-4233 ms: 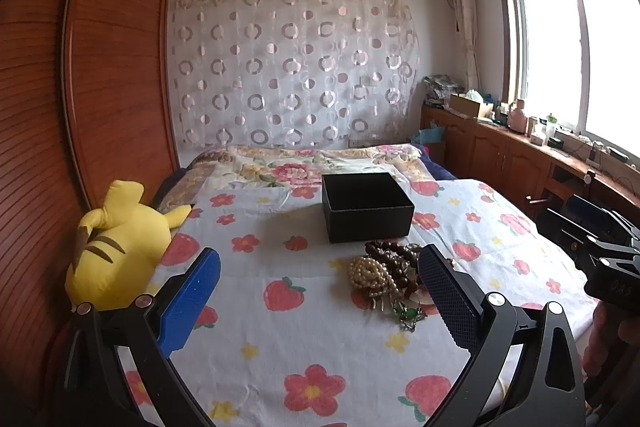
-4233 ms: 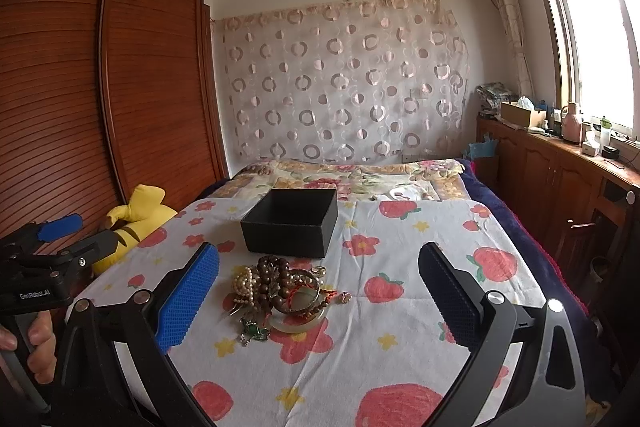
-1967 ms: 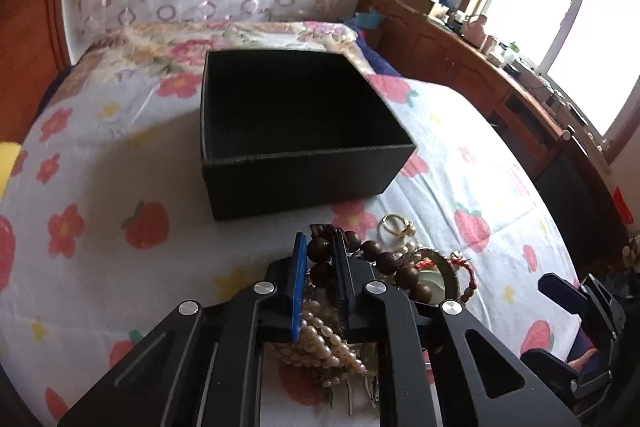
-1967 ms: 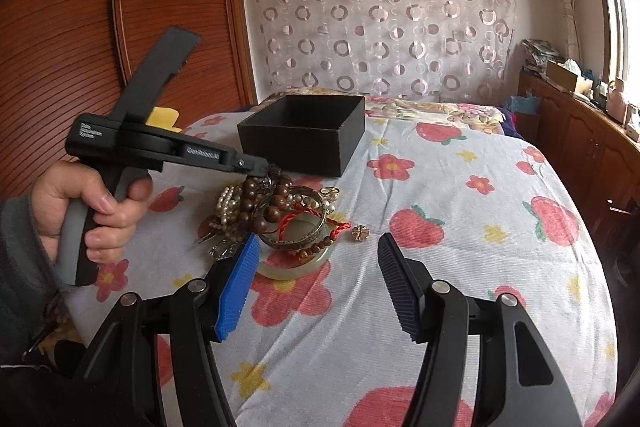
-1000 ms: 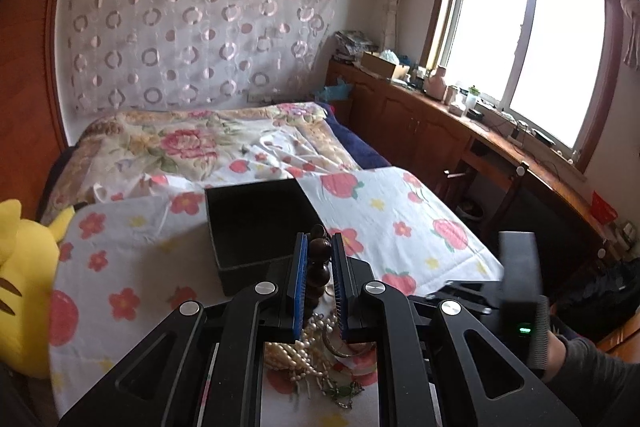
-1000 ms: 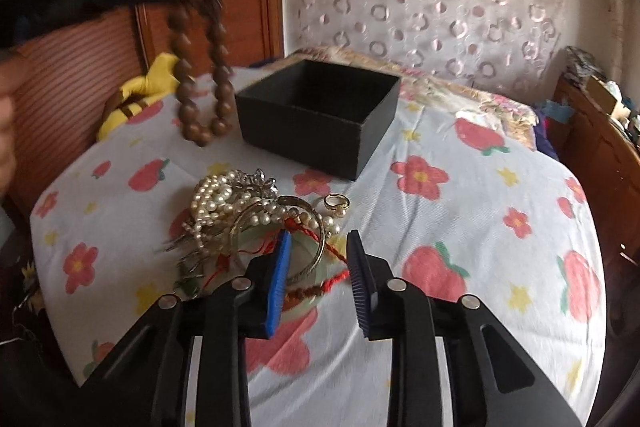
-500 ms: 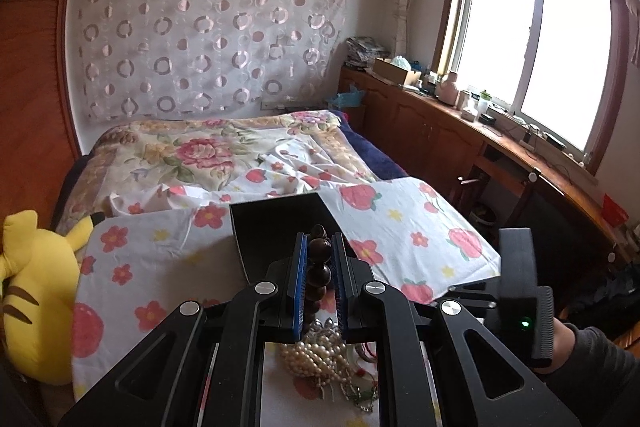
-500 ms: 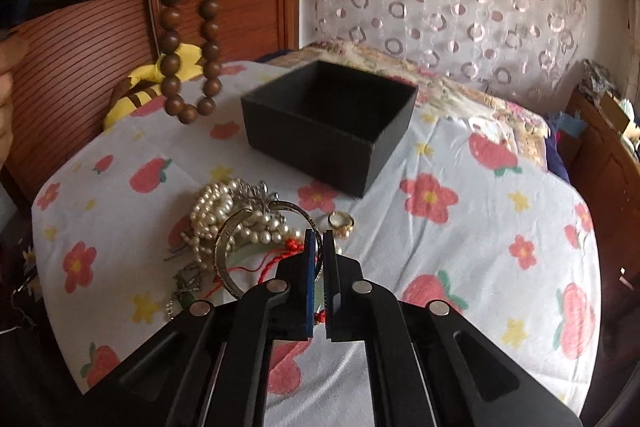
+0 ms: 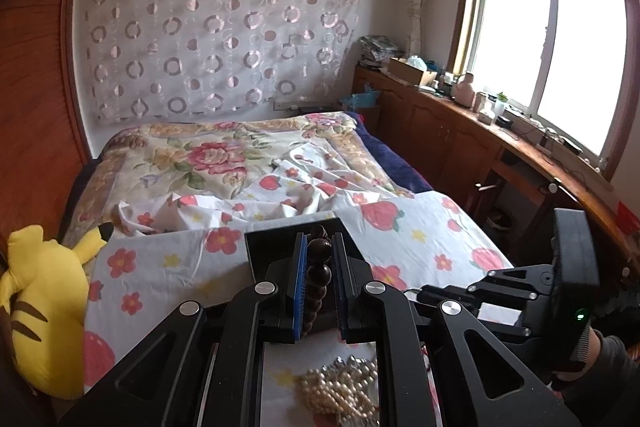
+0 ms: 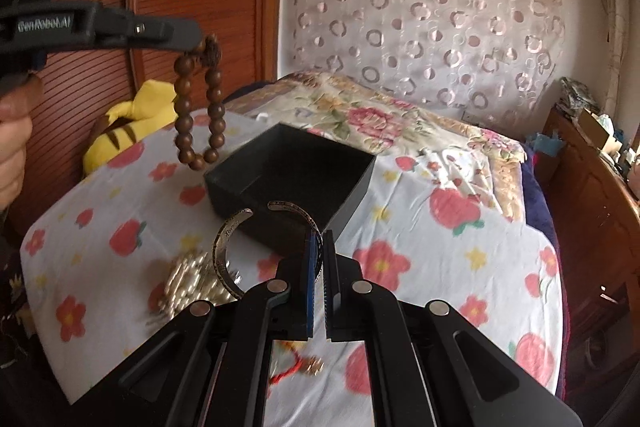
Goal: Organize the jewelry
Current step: 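Lift the bead bracelet with the left tool and release it into the black box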
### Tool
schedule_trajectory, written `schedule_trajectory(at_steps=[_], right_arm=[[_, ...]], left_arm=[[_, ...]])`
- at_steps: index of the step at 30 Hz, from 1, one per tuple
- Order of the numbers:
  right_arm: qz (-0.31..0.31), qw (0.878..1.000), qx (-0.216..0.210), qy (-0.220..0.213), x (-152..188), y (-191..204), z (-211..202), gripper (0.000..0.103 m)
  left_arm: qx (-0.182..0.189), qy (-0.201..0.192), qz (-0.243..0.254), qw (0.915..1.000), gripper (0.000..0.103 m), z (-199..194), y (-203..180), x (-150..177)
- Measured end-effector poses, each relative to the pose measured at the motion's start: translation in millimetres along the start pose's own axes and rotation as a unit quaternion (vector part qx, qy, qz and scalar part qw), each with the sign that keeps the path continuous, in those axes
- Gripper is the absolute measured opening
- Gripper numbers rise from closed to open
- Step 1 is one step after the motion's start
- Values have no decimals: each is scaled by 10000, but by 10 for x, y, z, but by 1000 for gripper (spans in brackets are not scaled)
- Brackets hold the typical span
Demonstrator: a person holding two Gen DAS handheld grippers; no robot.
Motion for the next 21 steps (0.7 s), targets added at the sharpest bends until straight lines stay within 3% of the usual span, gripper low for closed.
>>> schedule_trajectory(at_steps=[7,15,21], right_arm=[[52,9998,170,2,-247,-67,216,4],[63,9997,220,123,-379,-74,518,4],[13,9995,223,239,-381,-19,728,4]], left_arm=[[-91,167,-136,9997,11,272,154,-62],[-258,623,-300,9973,11,686,368,283],[-381,712,-342,9962,12,725,476,469]])
Point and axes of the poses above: each gripper's, at about its wrist camera, not at the fingertips, and z roughly the way its jaws point, y to its left, x to its underside, the point moved 7 cm from there along z, roughly the way its jaws point, and after that the axes turned 7 degrees about x, right-handed, at the moved point
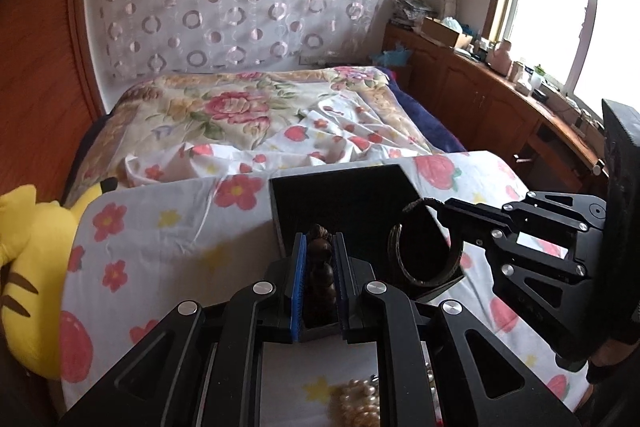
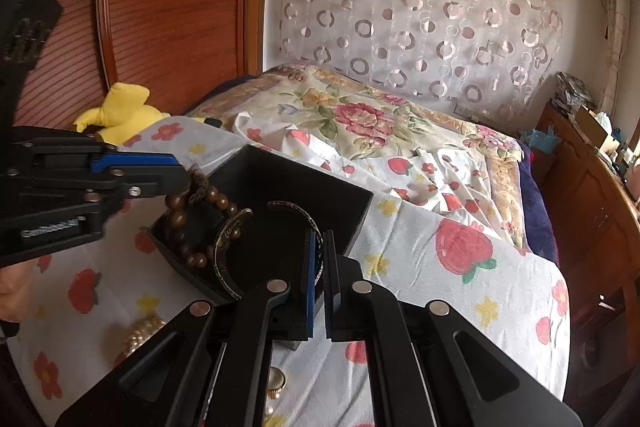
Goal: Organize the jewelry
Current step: 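Lift the bead bracelet with the left tool and release it into the black box, then move the open left tool back to the jewelry pile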
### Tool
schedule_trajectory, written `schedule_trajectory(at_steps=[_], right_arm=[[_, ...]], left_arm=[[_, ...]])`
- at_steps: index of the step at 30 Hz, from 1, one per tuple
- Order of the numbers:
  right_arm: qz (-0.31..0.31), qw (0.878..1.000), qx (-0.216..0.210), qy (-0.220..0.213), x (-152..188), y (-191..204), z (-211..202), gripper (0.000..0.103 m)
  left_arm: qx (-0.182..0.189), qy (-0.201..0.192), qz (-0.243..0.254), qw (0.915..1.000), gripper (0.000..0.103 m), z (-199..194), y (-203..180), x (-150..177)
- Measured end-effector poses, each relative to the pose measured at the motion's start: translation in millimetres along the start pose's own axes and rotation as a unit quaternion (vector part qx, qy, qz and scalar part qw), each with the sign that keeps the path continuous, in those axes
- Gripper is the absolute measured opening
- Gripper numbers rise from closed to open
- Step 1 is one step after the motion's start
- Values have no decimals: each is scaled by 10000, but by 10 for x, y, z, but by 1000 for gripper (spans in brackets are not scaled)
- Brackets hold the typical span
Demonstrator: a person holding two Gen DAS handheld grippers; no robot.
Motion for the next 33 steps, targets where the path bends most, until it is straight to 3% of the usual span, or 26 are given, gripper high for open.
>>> schedule_trajectory(at_steps=[1,4,9,14,18,21,27,33], right_arm=[[-18,10000,2,25,5,16,35,4],[-69,9999,31,68,22,59,106,4],[-187,9997,103,94,24,117,198,4],[-256,9995,102,140,22,170,245,6],[-321,9993,129,134,30,197,238,14],[-310,9994,147,65,24,195,215,38],[-304,9994,24,-132,86,142,-61,38],[-157,9994,-177,-270,392,96,-490,38]], left_arm=[[-11,-18,-11,10000,14,-21,22,23],[-20,-113,-28,9999,33,-97,64,66],[-90,-230,31,9997,48,-215,136,144],[-218,-457,87,9987,79,-337,196,221],[-311,-617,167,9975,92,-397,215,310],[-238,-635,157,9976,95,-409,222,395],[-220,-534,137,9982,95,-416,180,600],[-86,-445,115,9989,95,-456,98,830]])
Point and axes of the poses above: each gripper's, at about its wrist camera, not at the fingertips, and z roughly the way its jaws point, y to its left, x to its underside, the point moved 7 cm from there along z, roughly the way its jaws point, and after that the axes turned 7 degrees about x, right-handed, at the moved point
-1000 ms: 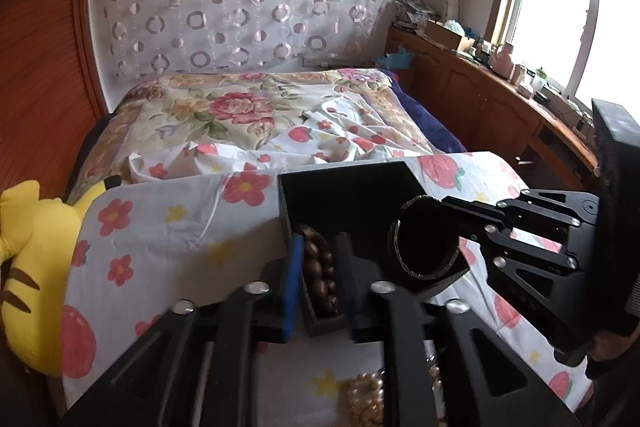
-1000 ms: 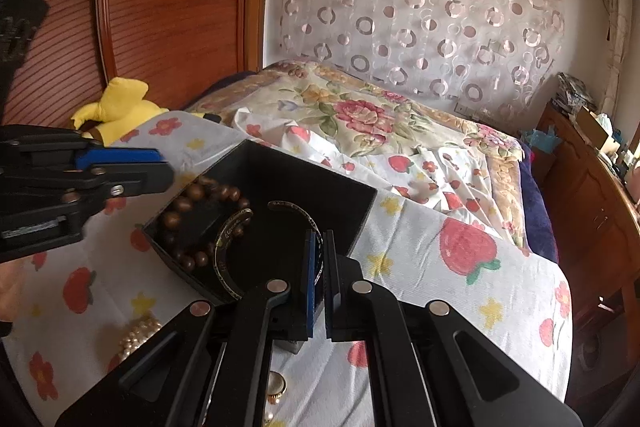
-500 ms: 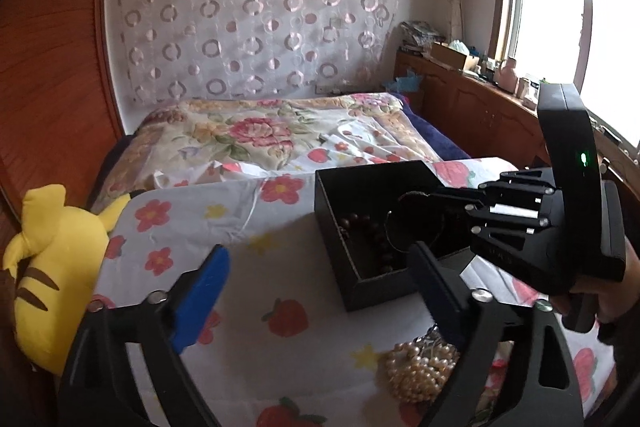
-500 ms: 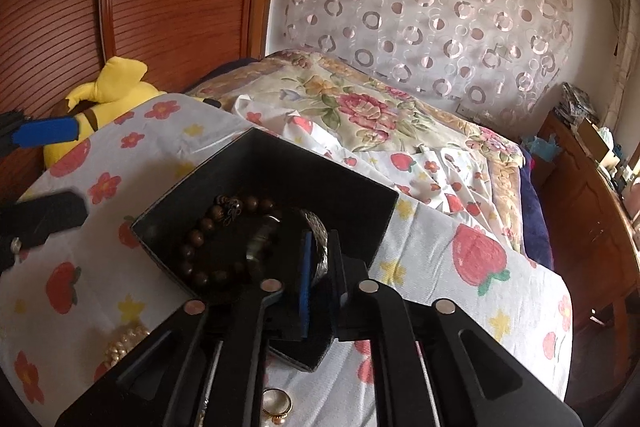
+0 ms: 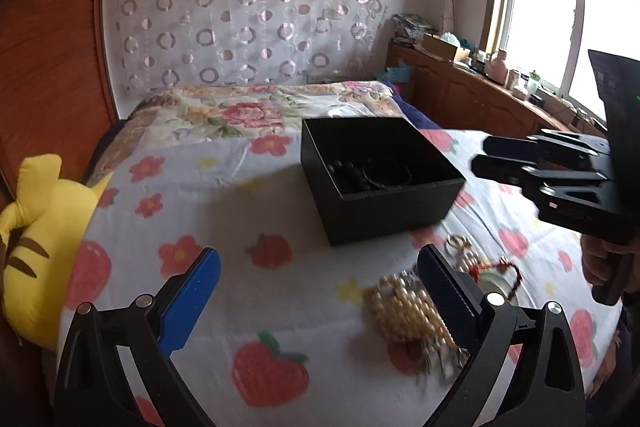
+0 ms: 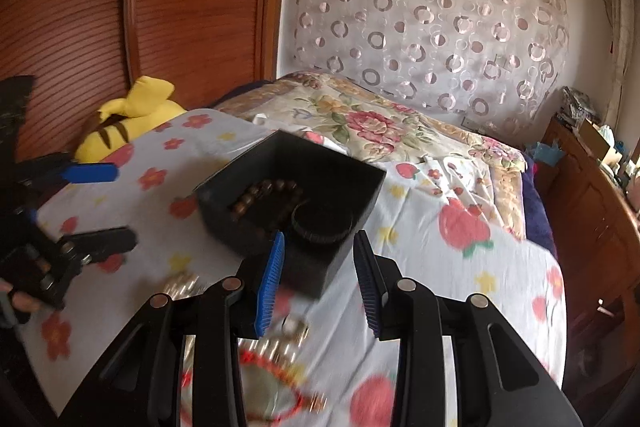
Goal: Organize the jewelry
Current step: 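Move the open left tool back to the jewelry pile, then close the left tool on the pearl necklace and lift it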
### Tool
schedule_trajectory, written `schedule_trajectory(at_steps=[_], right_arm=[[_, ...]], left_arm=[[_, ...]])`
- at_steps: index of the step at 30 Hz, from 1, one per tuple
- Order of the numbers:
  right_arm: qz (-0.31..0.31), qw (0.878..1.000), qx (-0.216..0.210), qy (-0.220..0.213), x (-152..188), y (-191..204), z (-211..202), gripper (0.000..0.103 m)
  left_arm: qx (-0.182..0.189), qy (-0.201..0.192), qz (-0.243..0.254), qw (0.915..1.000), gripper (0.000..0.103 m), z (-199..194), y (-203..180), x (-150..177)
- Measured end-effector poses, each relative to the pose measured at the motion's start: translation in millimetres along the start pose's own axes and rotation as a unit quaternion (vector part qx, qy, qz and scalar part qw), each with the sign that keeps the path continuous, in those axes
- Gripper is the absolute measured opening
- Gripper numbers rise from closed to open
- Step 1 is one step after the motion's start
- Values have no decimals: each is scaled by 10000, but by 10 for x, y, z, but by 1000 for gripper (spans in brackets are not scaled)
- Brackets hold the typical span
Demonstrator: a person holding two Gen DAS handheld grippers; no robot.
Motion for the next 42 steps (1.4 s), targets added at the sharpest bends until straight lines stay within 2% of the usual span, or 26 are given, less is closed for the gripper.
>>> schedule_trajectory(at_steps=[12,14,18,20,23,27,34,35,37,39,42], right_arm=[[286,9991,-204,220,742,93,-414,40],[313,9989,-203,298,870,118,-430,41],[357,9982,-272,399,1025,198,-452,41],[351,9980,-303,436,1076,237,-458,42],[323,9979,-289,472,1150,296,-459,43],[332,9982,-236,434,1149,304,-473,43],[502,9975,-251,436,1155,263,-473,43],[511,9974,-250,435,1155,263,-474,43],[521,9974,-254,428,1147,247,-474,43],[519,9974,-247,434,1144,241,-471,43],[510,9975,-237,437,1144,242,-472,43]], left_arm=[[283,322,44,9991,93,-92,-252,354],[371,428,64,9984,80,-71,-309,428],[495,598,138,9969,62,-8,-424,502],[558,649,149,9962,48,23,-468,499],[618,713,163,9954,35,76,-509,473],[668,807,113,9944,28,165,-524,447],[691,927,16,9933,24,298,-501,370],[692,944,13,9931,19,313,-500,371],[722,958,-6,9928,15,320,-502,378],[756,856,39,9935,4,268,-511,362],[812,785,61,9936,4,181,-526,325]])
Point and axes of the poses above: each gripper's, at about its wrist camera, not at the fingertips, and z roughly the way its jaws point, y to its left, x to its underside, the point moved 7 cm from there along z, roughly the way its jaws point, and after that the axes turned 7 degrees about x, right-handed, at the moved point
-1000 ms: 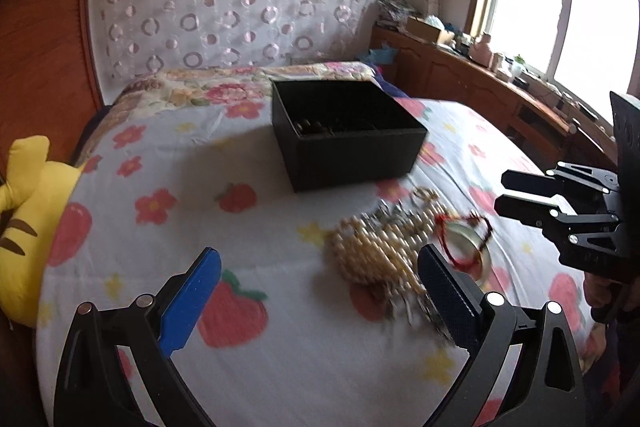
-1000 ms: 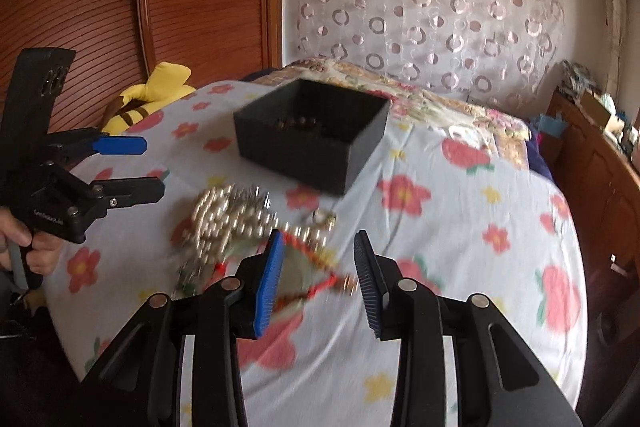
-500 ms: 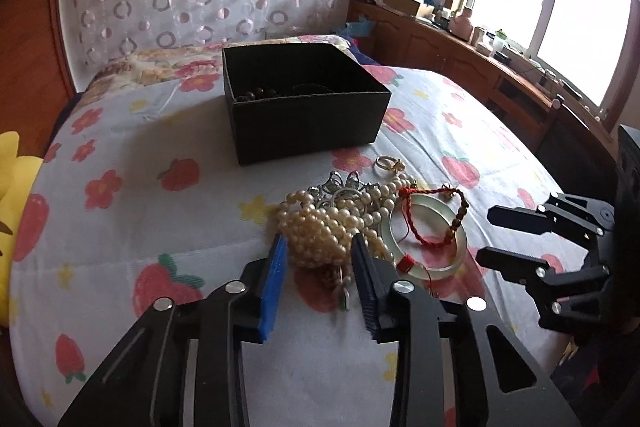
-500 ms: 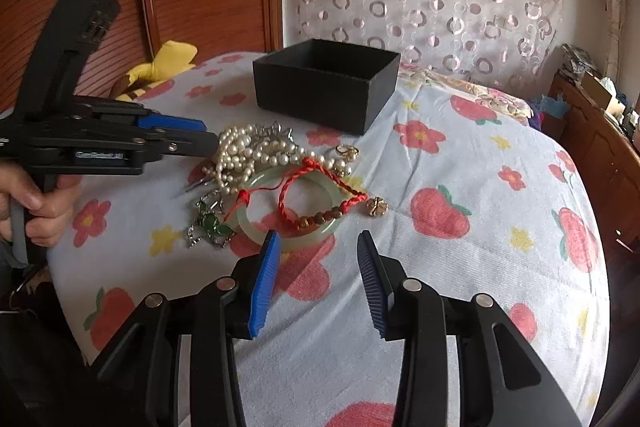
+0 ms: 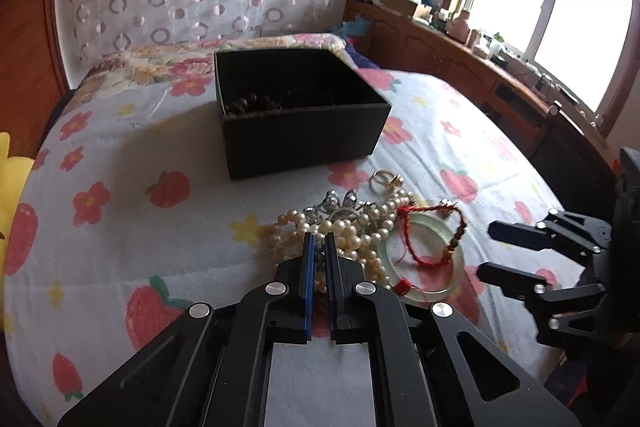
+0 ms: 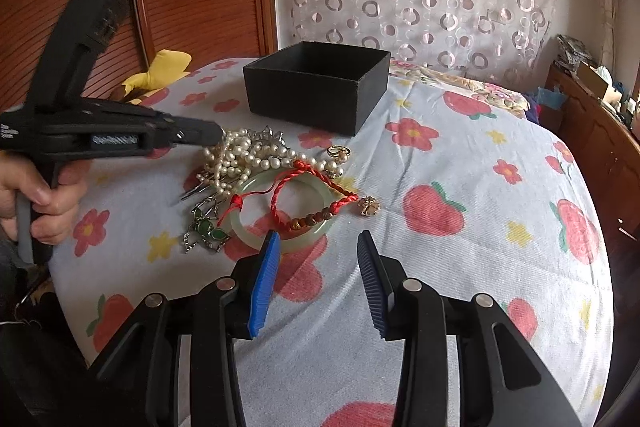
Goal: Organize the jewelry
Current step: 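Close the left tool on the pearl necklace and lift it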
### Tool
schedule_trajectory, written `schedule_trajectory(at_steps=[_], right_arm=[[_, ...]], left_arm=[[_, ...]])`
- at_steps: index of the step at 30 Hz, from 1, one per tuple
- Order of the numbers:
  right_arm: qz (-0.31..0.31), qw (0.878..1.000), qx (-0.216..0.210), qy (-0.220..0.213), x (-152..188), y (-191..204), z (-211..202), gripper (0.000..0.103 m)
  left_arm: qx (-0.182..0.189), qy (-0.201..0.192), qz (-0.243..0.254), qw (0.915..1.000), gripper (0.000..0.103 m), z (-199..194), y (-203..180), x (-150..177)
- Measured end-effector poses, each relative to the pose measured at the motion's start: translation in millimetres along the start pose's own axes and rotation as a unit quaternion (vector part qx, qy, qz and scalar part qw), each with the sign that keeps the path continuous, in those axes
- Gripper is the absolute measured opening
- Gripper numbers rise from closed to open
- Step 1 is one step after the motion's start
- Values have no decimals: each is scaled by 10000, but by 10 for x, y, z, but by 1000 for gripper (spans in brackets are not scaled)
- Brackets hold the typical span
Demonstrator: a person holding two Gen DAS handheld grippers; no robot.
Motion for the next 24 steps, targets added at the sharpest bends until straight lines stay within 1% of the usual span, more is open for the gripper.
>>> schedule_trajectory(at_steps=[6,12,19,24], right_arm=[[12,10000,10,-1,4,0,-3,43],[16,10000,0,-2,5,-4,-3,43],[-13,10000,19,0,12,0,-8,43],[-173,9998,19,-11,-7,61,-5,43]], left_arm=[[59,-332,104,9994,4,-314,-126,-102],[155,-715,168,9972,4,-635,-261,-289],[187,-1152,317,9927,4,-1031,-402,-555],[148,-1402,351,9894,4,-1265,-421,-690]])
Point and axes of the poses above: each gripper's, at about its wrist camera, not at the fingertips, and z roughly the way its jaws point, y to its left, x to its underside, the point moved 7 cm from there along z, roughly the way its jaws point, and after that the axes turned 7 degrees about x, right-handed, at the moved point
